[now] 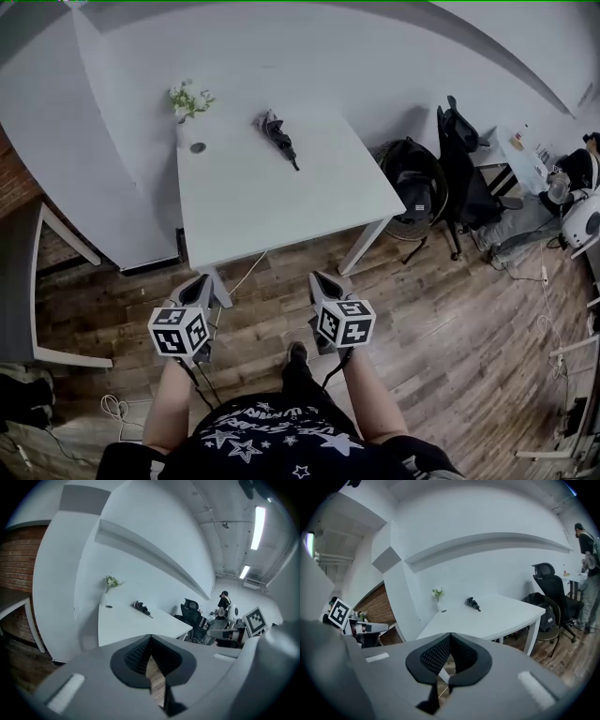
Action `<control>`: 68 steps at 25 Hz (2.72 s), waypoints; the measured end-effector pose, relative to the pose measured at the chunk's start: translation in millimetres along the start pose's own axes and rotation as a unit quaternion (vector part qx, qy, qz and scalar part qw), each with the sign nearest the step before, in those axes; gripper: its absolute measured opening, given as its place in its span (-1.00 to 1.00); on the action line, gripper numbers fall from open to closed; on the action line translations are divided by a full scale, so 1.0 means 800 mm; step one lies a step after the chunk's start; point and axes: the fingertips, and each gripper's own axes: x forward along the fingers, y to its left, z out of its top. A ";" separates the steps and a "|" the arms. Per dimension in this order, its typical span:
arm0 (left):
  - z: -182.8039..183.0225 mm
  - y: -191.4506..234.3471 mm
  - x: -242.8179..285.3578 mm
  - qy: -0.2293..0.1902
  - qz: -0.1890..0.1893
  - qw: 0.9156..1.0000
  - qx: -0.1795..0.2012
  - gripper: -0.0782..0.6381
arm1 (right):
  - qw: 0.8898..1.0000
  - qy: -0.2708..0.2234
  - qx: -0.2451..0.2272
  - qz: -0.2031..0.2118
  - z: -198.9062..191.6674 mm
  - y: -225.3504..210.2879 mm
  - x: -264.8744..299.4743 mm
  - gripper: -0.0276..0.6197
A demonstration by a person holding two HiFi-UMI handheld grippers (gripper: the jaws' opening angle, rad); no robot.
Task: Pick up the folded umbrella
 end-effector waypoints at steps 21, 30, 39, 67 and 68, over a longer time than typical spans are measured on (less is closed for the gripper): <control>0.108 -0.039 0.166 -0.036 0.080 0.996 -0.025 -0.77 | 0.997 0.012 -0.021 0.072 0.120 -0.165 0.127 -0.86; 0.112 -0.049 0.197 -0.024 0.081 0.996 -0.036 -0.77 | 0.997 0.010 -0.002 0.074 0.135 -0.188 0.143 -0.86; 0.141 -0.033 0.287 -0.025 0.069 0.996 -0.052 -0.77 | 0.999 0.016 0.010 0.036 0.144 -0.246 0.176 -0.86; 0.219 0.019 0.612 0.114 -0.064 0.967 -0.221 0.20 | 0.999 0.054 -0.002 0.004 0.271 -0.297 0.432 -0.86; 0.221 0.022 0.621 0.115 -0.064 0.965 -0.228 0.24 | 0.998 0.057 -0.002 0.004 0.271 -0.296 0.438 -0.86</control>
